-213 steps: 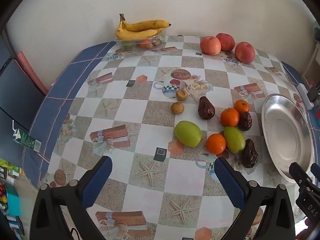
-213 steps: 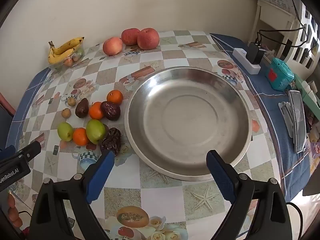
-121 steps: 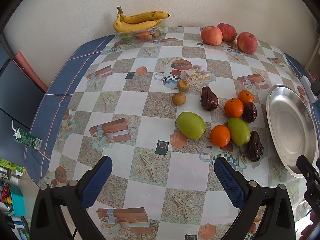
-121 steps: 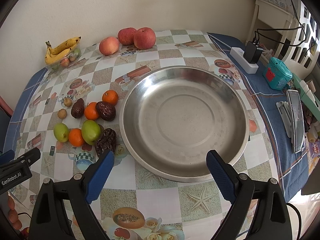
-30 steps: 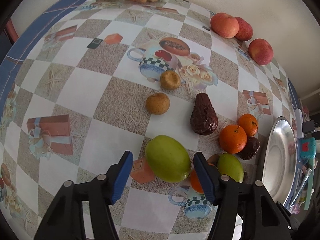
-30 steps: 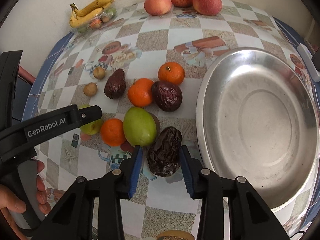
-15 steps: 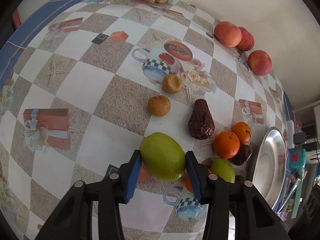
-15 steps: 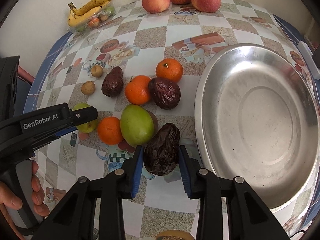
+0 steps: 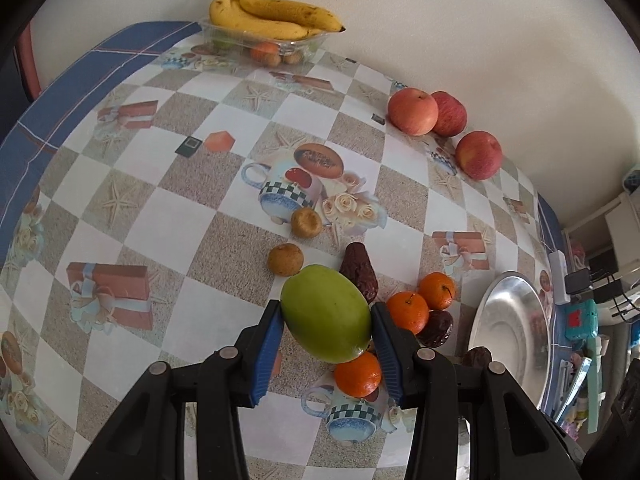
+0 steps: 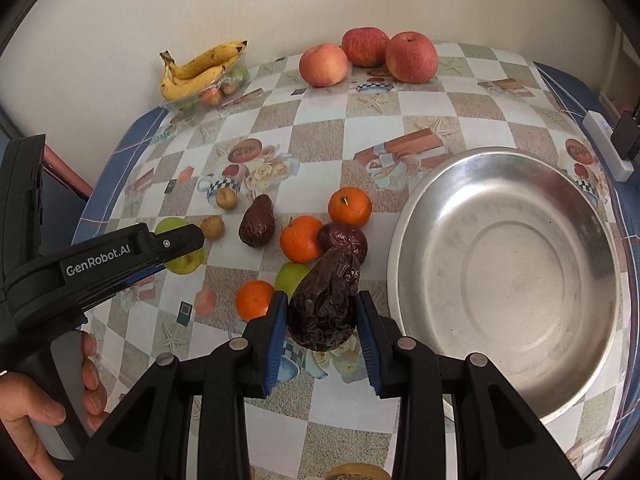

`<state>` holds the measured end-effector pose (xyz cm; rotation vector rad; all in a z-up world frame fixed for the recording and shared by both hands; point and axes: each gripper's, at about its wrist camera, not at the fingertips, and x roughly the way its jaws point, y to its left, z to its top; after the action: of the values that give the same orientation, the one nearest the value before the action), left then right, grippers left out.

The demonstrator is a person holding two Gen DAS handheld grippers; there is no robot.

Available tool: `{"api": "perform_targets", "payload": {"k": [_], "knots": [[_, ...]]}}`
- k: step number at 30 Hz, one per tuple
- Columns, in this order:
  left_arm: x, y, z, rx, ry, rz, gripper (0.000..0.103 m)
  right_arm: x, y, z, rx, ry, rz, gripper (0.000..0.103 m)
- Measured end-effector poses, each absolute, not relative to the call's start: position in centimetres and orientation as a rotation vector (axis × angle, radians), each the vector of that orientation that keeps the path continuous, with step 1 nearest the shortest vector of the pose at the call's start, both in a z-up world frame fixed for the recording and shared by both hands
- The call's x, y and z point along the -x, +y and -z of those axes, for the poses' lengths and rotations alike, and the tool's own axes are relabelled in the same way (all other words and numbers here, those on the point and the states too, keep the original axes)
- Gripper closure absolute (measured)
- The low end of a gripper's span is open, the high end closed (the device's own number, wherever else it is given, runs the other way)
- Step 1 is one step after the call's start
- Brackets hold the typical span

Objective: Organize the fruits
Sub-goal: 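Close the right tool on the date while the left tool grasps the green fruit, then carry the date over the steel bowl and release it while the left tool drops the green fruit in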

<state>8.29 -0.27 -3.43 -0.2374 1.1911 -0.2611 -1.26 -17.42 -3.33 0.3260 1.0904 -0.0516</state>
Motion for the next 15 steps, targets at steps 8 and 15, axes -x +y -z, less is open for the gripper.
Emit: {"api": "perform_targets", "payload": {"k": [8, 15], "knots": [[-7.7, -2.0, 2.9, 0.189, 1.174, 0.294, 0.056, 1.6, -18.9, 3.5, -0.347, 1.089, 0.092, 0.067], [-6.6, -4.6, 2.6, 0.126, 1.158, 0.36, 0.056, 2.3, -21.6, 3.1, -0.384, 1.067, 0.168, 0.067]]}}
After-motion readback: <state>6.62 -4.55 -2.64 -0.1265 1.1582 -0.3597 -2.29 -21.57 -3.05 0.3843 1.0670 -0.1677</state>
